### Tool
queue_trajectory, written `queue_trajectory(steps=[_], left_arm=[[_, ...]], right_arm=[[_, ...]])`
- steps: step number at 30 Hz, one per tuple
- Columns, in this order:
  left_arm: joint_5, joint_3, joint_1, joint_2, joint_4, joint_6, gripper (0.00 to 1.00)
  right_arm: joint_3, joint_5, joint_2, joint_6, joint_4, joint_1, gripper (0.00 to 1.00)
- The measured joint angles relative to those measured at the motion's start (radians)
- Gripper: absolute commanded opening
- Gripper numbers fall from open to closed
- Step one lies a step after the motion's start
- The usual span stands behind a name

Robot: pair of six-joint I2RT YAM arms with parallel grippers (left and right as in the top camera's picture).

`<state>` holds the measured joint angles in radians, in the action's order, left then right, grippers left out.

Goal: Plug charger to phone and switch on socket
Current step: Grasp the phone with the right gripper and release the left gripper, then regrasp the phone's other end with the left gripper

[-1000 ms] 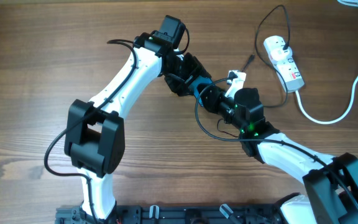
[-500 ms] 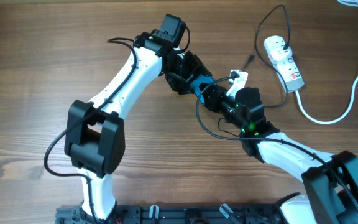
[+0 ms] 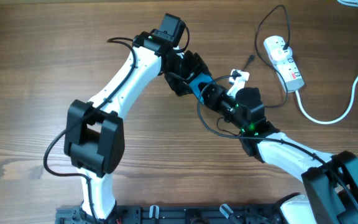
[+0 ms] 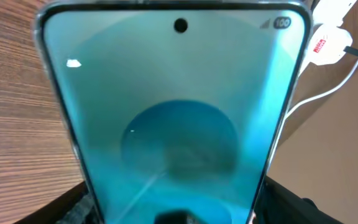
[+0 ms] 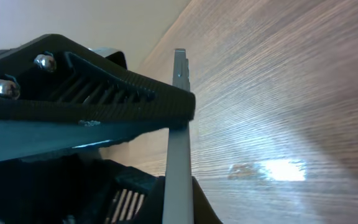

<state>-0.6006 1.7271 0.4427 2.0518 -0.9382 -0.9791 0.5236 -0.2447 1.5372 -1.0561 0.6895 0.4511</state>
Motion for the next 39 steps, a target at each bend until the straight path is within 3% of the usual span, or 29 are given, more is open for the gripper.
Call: queue_trajectory(steps=[4,11,17,20,26,35,39], left_arm=[[-0.011,0.0,-0.047,0.0,-0.003,0.066,0.84],[0.013,0.0,-0.25,-0.075,-0.043,0.204,0.86],[0.123,0.001,-0.398,-0.258,-0.169,0.315,0.87],[0.176,0.002,-0.446,-0.297,-0.249,0.337,0.87],[0.225,0.002,-0.482,-0.303,-0.32,0.357,0.96],[0.075,0.002,-0.475,-0.303,-0.406,0.362,0.87],[-0.018,0.001,-0.424,-0.303,-0.435,0.362,0.88]], right_arm=[[0.0,-0.043,0.0,-0.149,0.004,0.004,0.05],[0.0,-0.199,0.0,-0.471,-0.014,0.006,0.04],[0.0,-0.357,0.0,-0.808,0.025,0.008,0.04],[0.001,-0.398,0.0,-0.907,0.081,0.011,0.04],[0.002,-0.42,0.0,-0.988,0.194,0.011,0.04],[0.002,-0.383,0.0,-1.008,0.165,0.011,0.04],[0.002,-0.352,0.0,-1.009,0.164,0.011,0.04]])
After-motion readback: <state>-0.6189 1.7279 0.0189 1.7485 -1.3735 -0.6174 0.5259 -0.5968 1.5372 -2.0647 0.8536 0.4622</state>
